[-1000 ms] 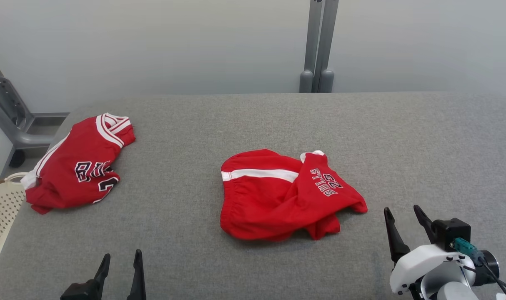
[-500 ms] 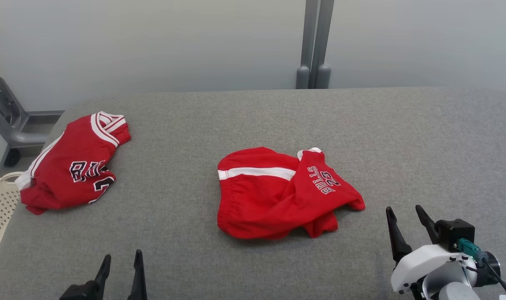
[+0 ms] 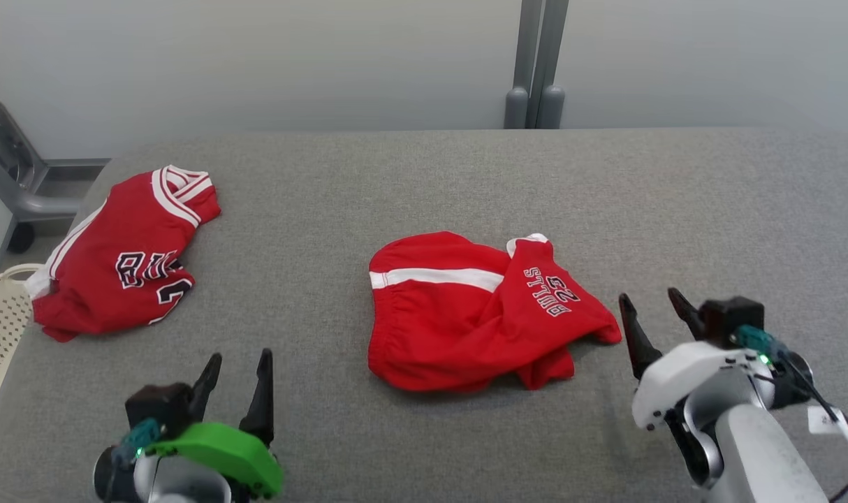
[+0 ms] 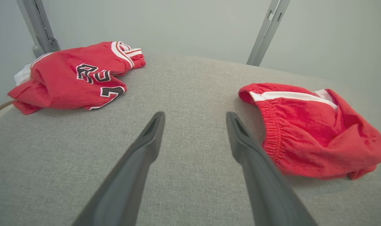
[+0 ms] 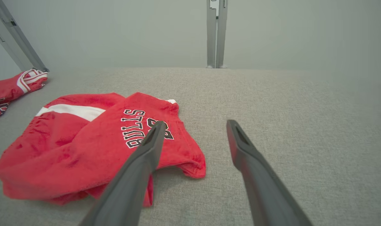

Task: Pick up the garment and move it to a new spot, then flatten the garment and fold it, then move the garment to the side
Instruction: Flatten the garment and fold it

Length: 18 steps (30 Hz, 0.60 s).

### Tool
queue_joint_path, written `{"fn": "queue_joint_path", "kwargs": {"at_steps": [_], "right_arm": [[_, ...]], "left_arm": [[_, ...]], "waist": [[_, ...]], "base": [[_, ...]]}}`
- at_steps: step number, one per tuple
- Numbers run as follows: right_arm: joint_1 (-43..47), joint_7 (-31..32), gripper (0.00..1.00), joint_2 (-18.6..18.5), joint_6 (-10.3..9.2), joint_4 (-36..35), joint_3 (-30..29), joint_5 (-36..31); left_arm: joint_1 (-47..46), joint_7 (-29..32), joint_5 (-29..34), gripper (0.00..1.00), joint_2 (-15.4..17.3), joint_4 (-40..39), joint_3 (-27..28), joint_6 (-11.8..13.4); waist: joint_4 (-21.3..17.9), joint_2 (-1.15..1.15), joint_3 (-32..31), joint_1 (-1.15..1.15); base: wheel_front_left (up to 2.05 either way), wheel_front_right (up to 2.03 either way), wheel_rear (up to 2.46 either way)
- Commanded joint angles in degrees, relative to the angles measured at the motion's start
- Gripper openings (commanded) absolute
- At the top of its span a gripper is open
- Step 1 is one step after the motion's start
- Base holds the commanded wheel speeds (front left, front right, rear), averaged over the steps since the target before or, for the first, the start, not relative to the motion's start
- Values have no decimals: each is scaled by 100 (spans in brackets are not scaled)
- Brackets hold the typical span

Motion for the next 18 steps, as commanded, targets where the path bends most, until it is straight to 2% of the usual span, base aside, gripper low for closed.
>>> {"fn": "queue_joint_path", "kwargs": {"at_steps": [1, 2, 3, 6, 12, 15, 18], "right_arm": [[-400, 421, 100, -11, -2, 27, 118, -135], [-566, 693, 100, -9, -2, 68, 179, -220], [-566, 693, 100, -9, -2, 68, 179, -220], [-1151, 1487, 100, -27, -2, 152, 311, -319], [-2307, 2890, 100, -389, -3, 500, 684, -191], [-2740, 3312, 100, -520, -2, 757, 831, 4], [-3127, 3481, 100, -613, -2, 994, 899, 169]], "left_arm": [[-405, 342, -116, 100, -26, -36, -44, -39], [-601, 506, -148, 100, -35, -53, -68, -32], [-601, 506, -148, 100, -35, -53, -68, -32], [-1123, 1229, -325, 100, -98, 39, -166, 43], [-2073, 2437, -638, 100, -221, 182, -475, 158], [-2433, 2836, -771, 100, -253, 296, -642, 263], [-2734, 3098, -907, 100, -282, 404, -835, 355]], "waist": [[33, 0, 242, 0], [45, 0, 322, 0], [45, 0, 322, 0], [84, 0, 574, 0], [200, 0, 1088, 0], [270, 0, 1294, 0], [316, 0, 1478, 0]], "base": [[0, 0, 0], [0, 0, 0], [0, 0, 0], [0, 0, 0], [0, 0, 0], [0, 0, 0], [0, 0, 0]]}}
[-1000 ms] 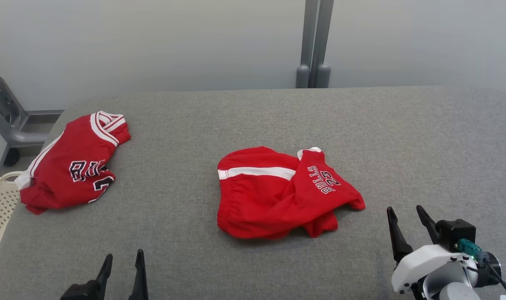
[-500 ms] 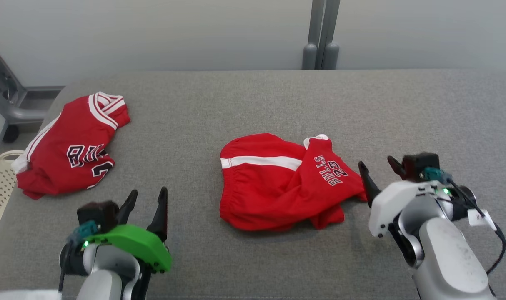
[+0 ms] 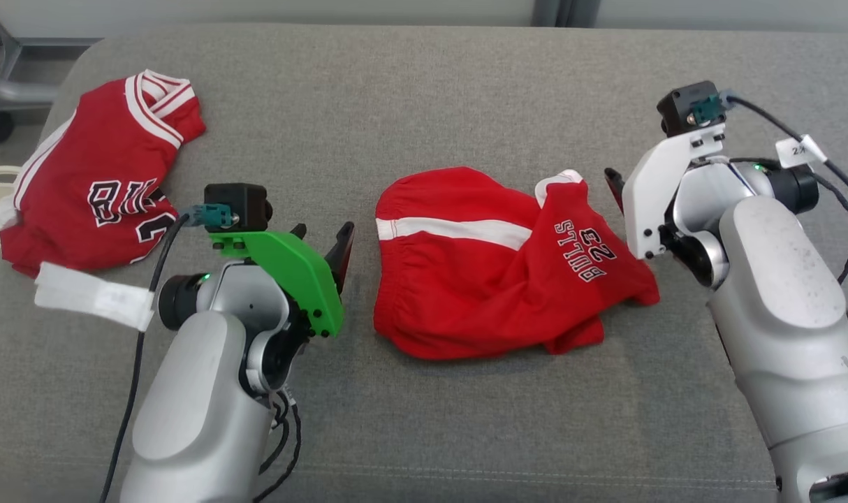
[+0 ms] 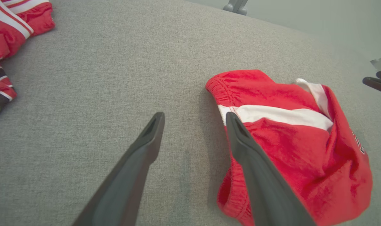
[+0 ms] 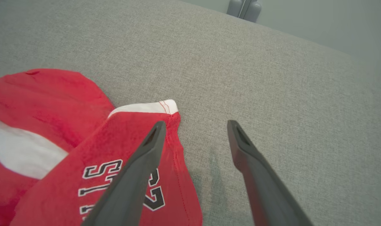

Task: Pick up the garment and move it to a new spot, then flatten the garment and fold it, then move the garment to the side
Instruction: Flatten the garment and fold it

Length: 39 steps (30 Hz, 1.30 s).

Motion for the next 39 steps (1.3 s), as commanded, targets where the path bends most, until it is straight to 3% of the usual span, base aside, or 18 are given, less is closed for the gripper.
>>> {"fn": "queue_joint_path", "kwargs": {"at_steps": [1, 14, 23, 24, 25, 26, 28, 29, 30, 33, 38, 39], "right_arm": [[-170, 17, 100, -41, -2, 96, 16, 71], [-1148, -345, 100, 155, -2, 1338, 288, 54], [-1488, -615, 100, 238, -2, 2018, 503, 106], [-1515, -639, 100, 237, -2, 2071, 517, 116], [-1539, -656, 100, 239, -2, 2132, 534, 130], [-1559, -668, 100, 244, -2, 2192, 551, 148], [-1606, -688, 100, 265, -2, 2294, 578, 194], [-1606, -688, 100, 265, -2, 2294, 578, 194], [-1630, -687, 100, 264, -2, 2348, 598, 215], [-1690, -616, 100, 296, -2, 2515, 669, 336], [-1721, -342, 100, 332, -2, 2774, 841, 537], [-1713, -292, 88, 332, -1, 2814, 879, 568]], "left_arm": [[-182, 70, -67, 100, -3, 46, -72, 51], [-1012, 336, -1166, 100, -11, 327, -1064, 540], [-1292, 392, -1351, 100, -9, 595, -1520, 794], [-1313, 376, -1360, 95, -10, 615, -1536, 802], [-1326, 365, -1381, 60, -9, 636, -1552, 806], [-1334, 360, -1397, 47, -9, 658, -1569, 814], [-1363, 322, -1429, 26, -8, 679, -1601, 822], [-1363, 322, -1429, 26, -8, 679, -1601, 822], [-1375, 313, -1455, 13, -8, 689, -1624, 816], [-1373, 266, -1539, 1, -8, 719, -1696, 799], [-1418, 197, -1652, 0, -8, 770, -1770, 796], [-1425, 177, -1665, 0, -9, 783, -1786, 786]], "waist": [[133, 0, 316, 0], [136, 0, 700, 0], [125, 0, 851, 0], [127, 0, 862, 0], [129, 0, 873, 0], [133, 0, 883, 0], [143, 0, 892, 0], [143, 0, 892, 0], [152, 0, 896, 0], [193, 0, 897, 0], [226, 0, 926, 0], [229, 0, 926, 0]], "base": [[0, 0, 0], [0, 0, 0], [0, 0, 0], [0, 0, 0], [0, 0, 0], [0, 0, 0], [0, 0, 0], [0, 0, 0], [0, 0, 0], [0, 0, 0], [0, 0, 0], [0, 0, 0]]}}
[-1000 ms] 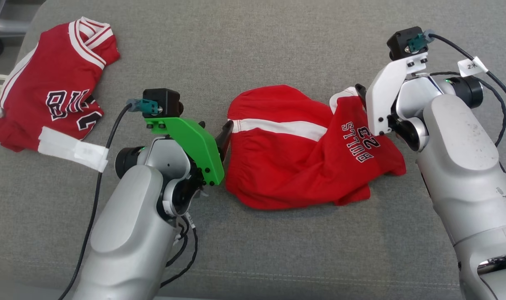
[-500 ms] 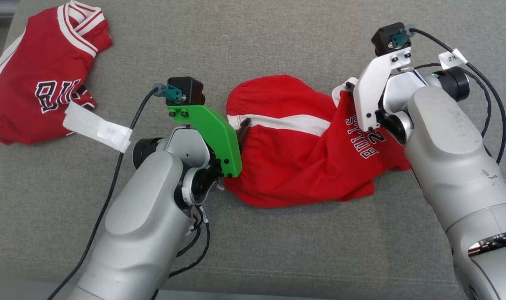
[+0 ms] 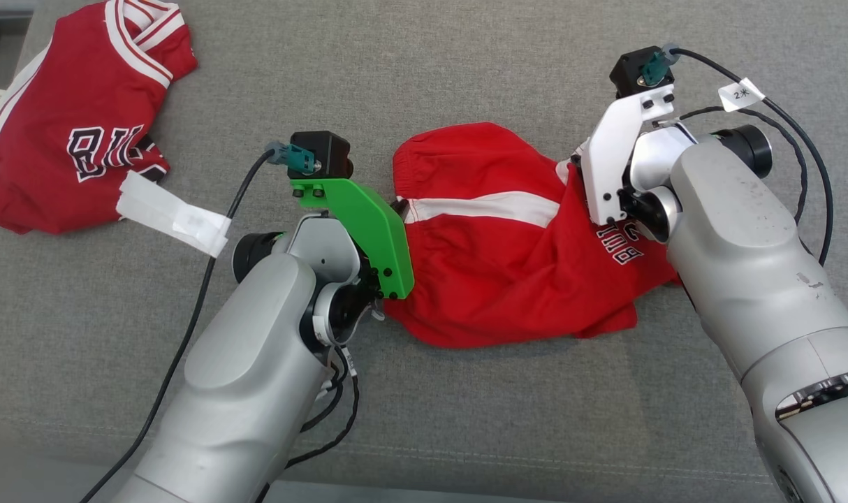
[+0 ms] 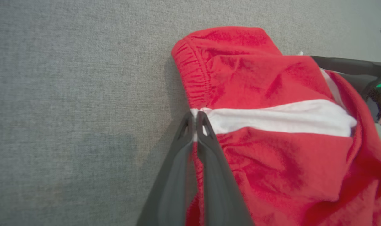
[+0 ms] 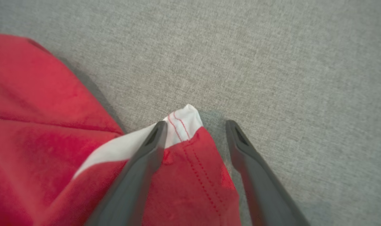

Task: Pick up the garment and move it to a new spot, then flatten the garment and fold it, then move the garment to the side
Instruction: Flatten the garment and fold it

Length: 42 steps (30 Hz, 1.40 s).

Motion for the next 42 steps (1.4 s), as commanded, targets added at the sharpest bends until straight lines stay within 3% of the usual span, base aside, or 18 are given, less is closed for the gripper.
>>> {"fn": "queue_joint_path", "kwargs": {"at_steps": [1, 3, 11, 20, 33, 37, 42], "right_arm": [[47, 52, 55, -24, -1, 94, 29, 14], [46, 45, 0, -56, -1, 133, 70, 54], [-133, -675, 0, -146, -3, 29, 45, 175], [-371, -1645, 0, -213, -3, 19, -192, 228], [-1524, -2600, 0, -129, -3, -117, -377, 542], [-2315, -3068, 0, -136, -3, -186, -459, 533], [-3087, -3876, 0, -198, -3, -94, -694, 107]], "left_arm": [[-111, -40, -55, 0, 19, 19, -9, -21], [-112, -80, -90, 0, 18, 41, -41, -39], [-188, -376, -348, 0, 20, 144, 1, -33], [-431, -1123, -727, 0, 26, 229, 728, 32], [-2006, -1440, -939, 0, 341, 329, 1511, 80], [-2764, -1726, -1141, 0, 468, 355, 1932, -118], [-3430, -1932, -1248, 0, 575, 341, 2102, -673]], "waist": [[1, 0, -2, 0], [0, 0, -6, 0], [-79, 0, -86, 0], [-280, 0, -426, 0], [-923, 0, 51, 0], [-1199, 0, 584, 0], [-1397, 0, 947, 0]], "base": [[0, 0, 0], [0, 0, 0], [0, 0, 0], [0, 0, 0], [0, 0, 0], [0, 0, 0], [0, 0, 0]]}}
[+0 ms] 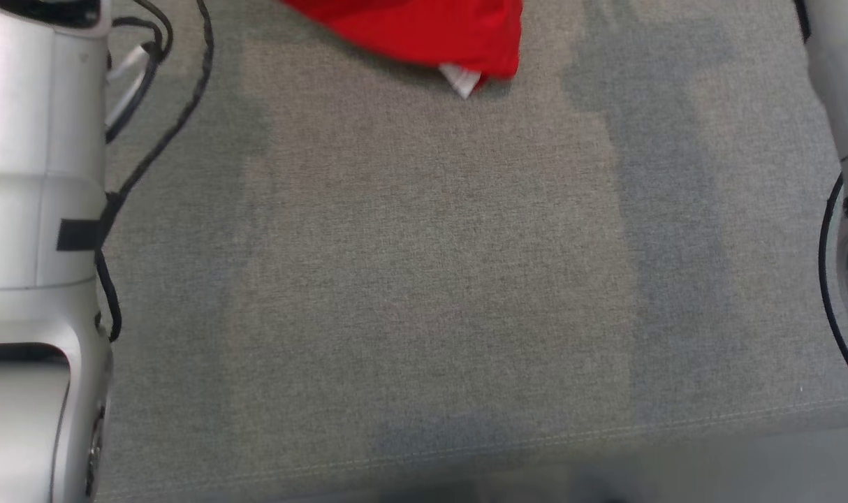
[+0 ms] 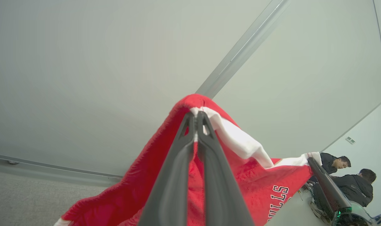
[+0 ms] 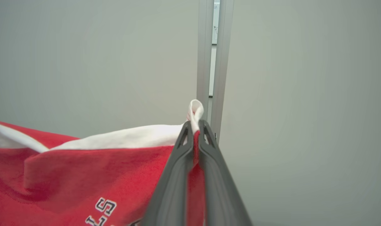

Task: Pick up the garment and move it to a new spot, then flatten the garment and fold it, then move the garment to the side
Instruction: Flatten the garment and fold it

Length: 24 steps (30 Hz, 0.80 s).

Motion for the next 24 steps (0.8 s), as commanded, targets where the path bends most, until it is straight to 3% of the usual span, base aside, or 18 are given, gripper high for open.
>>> {"fn": "queue_joint_path", "kwargs": {"at_steps": [1, 7, 11, 16, 24], "right_arm": [[-177, -164, 0, -1, -8, 51, -84, -117], [-755, -574, 0, -15, -8, -213, -565, -941], [-510, -585, 0, 60, -8, -920, -752, -1425], [5, -585, 0, -30, -8, -1190, -293, -1672], [1256, -587, 0, -582, -9, -1716, 747, -1108]], "left_arm": [[-199, -68, -14, 0, 79, -24, 24, -159], [-721, -659, -348, 0, 45, -213, 418, -673], [-679, -934, -476, 0, 64, -420, 412, -792], [-63, -1050, -299, 0, 140, -587, -63, -820], [1662, -1556, -256, 0, 362, -1051, -902, -825]], "waist": [[-341, 0, 428, 0], [-418, 0, 626, 0], [-408, 0, 719, 0], [-327, 0, 772, 0], [-166, 0, 348, 0]], "base": [[0, 0, 0], [0, 0, 0], [0, 0, 0], [0, 0, 0], [0, 0, 0]]}}
